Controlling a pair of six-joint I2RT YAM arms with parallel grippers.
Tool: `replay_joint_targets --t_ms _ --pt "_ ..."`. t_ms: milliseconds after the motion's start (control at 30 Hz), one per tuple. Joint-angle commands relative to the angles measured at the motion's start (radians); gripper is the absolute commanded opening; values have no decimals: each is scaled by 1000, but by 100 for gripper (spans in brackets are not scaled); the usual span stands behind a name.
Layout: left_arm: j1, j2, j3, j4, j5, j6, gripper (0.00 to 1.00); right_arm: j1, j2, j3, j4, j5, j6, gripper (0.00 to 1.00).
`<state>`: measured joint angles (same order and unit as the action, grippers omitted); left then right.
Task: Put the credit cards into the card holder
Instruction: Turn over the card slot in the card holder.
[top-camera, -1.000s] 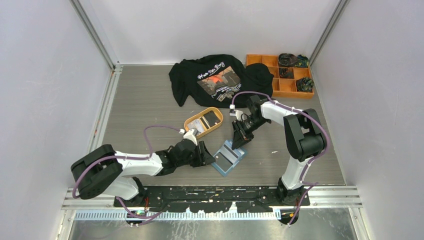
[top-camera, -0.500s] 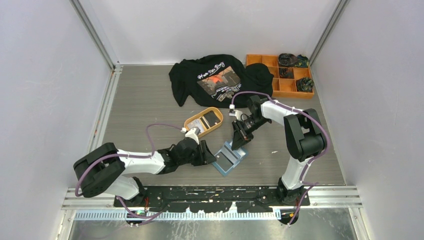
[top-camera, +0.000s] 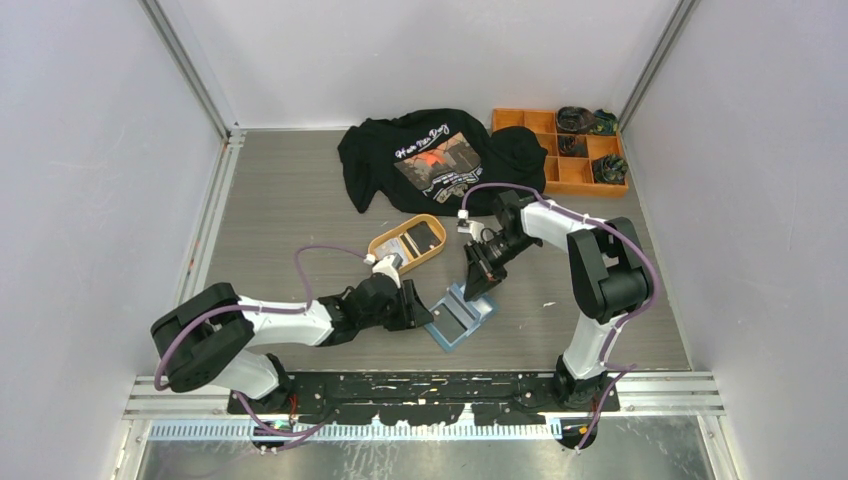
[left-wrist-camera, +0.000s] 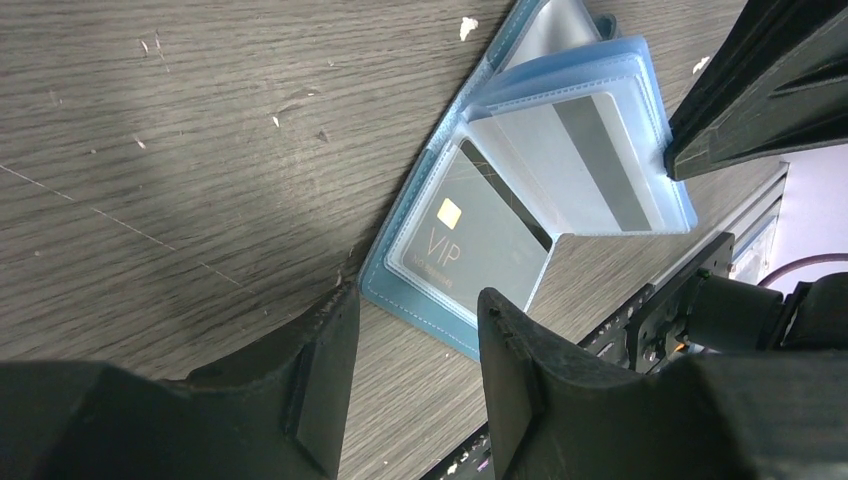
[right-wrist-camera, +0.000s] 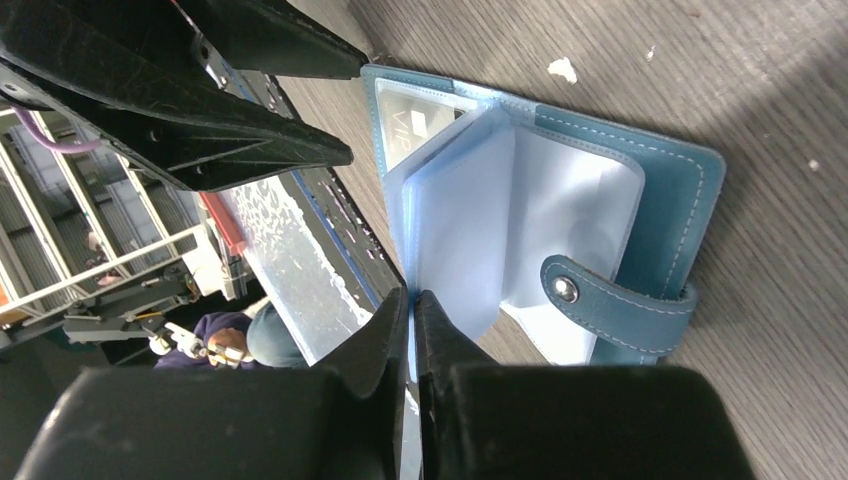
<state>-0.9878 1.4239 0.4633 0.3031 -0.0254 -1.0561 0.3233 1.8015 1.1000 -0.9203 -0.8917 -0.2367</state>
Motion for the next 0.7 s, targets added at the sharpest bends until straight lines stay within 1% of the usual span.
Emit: replay_joint_targets --t_ms 0,133,267,467,667 --pt "3 3 43 13 -2 27 48 18 -39 18 9 42 -10 11" --pt "3 4 49 11 -2 31 48 25 -48 18 4 38 -24 11" --pt "3 5 53 6 -1 36 49 49 -71 5 33 92 -15 11" --pt "3 7 62 -2 2 41 49 68 -75 6 34 99 -24 18" --pt "3 11 70 -4 9 45 49 90 -76 9 23 90 -36 20"
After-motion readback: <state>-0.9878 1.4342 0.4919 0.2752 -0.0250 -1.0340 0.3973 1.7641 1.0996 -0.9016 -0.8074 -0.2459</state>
